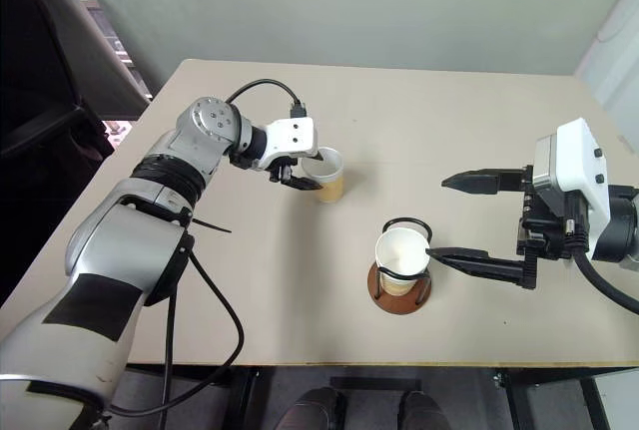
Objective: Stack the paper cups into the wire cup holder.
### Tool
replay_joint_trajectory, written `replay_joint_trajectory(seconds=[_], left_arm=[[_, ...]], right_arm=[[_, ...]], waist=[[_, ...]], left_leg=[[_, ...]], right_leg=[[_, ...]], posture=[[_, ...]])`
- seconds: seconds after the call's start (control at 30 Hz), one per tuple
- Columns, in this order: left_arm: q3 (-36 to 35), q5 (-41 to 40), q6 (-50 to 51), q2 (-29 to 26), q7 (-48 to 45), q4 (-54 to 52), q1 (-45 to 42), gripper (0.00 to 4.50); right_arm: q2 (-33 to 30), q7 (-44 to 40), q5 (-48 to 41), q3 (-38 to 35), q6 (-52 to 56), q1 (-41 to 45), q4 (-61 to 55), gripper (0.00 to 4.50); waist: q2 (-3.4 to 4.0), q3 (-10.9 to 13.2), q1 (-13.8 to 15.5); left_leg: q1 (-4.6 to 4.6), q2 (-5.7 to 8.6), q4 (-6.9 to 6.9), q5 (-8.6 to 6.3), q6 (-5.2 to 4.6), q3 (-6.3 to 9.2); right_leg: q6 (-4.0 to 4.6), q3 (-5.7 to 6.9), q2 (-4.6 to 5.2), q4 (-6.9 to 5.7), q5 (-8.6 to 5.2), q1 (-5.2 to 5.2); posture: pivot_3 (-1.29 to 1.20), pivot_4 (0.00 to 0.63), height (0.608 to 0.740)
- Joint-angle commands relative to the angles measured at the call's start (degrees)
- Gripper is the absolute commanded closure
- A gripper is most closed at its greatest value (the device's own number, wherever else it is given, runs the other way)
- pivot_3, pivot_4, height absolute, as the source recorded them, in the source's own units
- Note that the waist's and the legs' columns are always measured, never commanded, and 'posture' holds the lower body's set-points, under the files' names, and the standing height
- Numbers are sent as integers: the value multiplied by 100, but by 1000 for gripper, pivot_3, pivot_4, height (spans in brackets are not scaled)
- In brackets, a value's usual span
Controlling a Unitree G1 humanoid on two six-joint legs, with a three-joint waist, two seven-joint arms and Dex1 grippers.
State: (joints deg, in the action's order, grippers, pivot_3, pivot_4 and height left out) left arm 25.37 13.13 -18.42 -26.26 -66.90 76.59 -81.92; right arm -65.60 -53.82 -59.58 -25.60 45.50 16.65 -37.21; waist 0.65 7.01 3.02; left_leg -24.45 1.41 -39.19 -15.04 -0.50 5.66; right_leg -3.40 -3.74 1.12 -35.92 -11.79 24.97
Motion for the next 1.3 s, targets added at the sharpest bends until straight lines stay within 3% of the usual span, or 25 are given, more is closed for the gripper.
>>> replay_joint_trajectory(seconds=[0.03, 0.17, 0.2, 0.37, 0.57, 0.67, 0.8, 0.87, 0.93, 1.03, 1.3], left_arm=[[-230, 93, -32, 46, -12, -27, -55, 2768], [-312, 128, -173, -4, -502, -79, -92, 4276], [-337, 139, -191, -18, -585, -89, -109, 4450], [-539, 87, -278, -79, -867, -149, -262, 4450], [-1028, -958, -400, -113, -2482, -658, -857, 4450], [-244, -2589, -45, -335, -2560, -1983, -868, 4450], [1264, -4880, 534, -1245, -2560, -4409, -576, 4450], [2124, -5485, 362, -1736, -2560, -5190, -526, 4450], [2765, -5870, 120, -2057, -2560, -5671, -622, 4450], [3354, -6065, -250, -2070, -2560, -5667, -919, 4450], [4083, -6114, -884, -1776, -2560, -5443, -1170, 4450]], right_arm=[[-69, 135, -112, -335, 32, -46, -168, 0], [-76, 206, -210, -424, 76, -126, -292, 0], [-79, 211, -223, -433, 75, -131, -291, 0], [-87, 181, -165, -390, 27, -132, -224, 0], [-100, 118, -122, -376, -5, -126, -151, 0], [-103, 106, -85, -340, -29, -108, -116, 0], [-108, 128, -45, -264, -53, -47, -92, 0], [-120, 134, -33, -284, -52, -46, -96, 0], [-135, 123, -40, -377, -34, -95, -114, 0], [-138, 92, -65, -559, 9, -257, -199, 0], [-87, 311, -253, -917, 144, -569, -477, 0]], waist=[[0, 0, -5], [0, 0, -25], [0, 0, -28], [-1, 0, -33], [-3, 0, -28], [-2, -2, -25], [5, -4, -84], [13, -10, -105], [14, -9, -118], [14, -7, -104], [30, -9, -134]], left_leg=[[1, -2, -2, 1, -2, -2], [10, 0, 1, 1, -5, -15], [10, 0, 1, 1, -5, -18], [11, 1, -1, -1, -10, -23], [0, 6, -1, -7, -20, -25], [-4, 13, 1, -13, -30, -29], [-6, 2, 0, -23, -43, -41], [-1, -1, 0, -30, -46, -57], [20, 2, -1, -37, -52, -82], [25, 2, -13, -40, -58, -88], [45, 0, -84, -81, -116, -99]], right_leg=[[-1, -3, 3, -2, 1, -1], [-2, -7, -3, -4, 1, -4], [-2, -7, -4, -5, 1, -3], [-6, -14, -5, -3, 0, -3], [-10, -15, -8, 2, -1, 4], [-17, -20, -3, 5, -5, 5], [-26, -42, 6, -3, -8, 9], [-28, -56, -4, -5, -8, 9], [-44, -80, -6, -2, -18, 4], [-47, -84, 4, -14, -18, -1], [-62, -86, 13, -5, 0, -53]], posture=[[0, 150, 740], [0, 150, 740], [0, 150, 740], [0, 150, 740], [0, 150, 740], [0, 150, 740], [0, 150, 740], [0, 150, 740], [0, 150, 740], [0, 150, 740], [0, 150, 740]])
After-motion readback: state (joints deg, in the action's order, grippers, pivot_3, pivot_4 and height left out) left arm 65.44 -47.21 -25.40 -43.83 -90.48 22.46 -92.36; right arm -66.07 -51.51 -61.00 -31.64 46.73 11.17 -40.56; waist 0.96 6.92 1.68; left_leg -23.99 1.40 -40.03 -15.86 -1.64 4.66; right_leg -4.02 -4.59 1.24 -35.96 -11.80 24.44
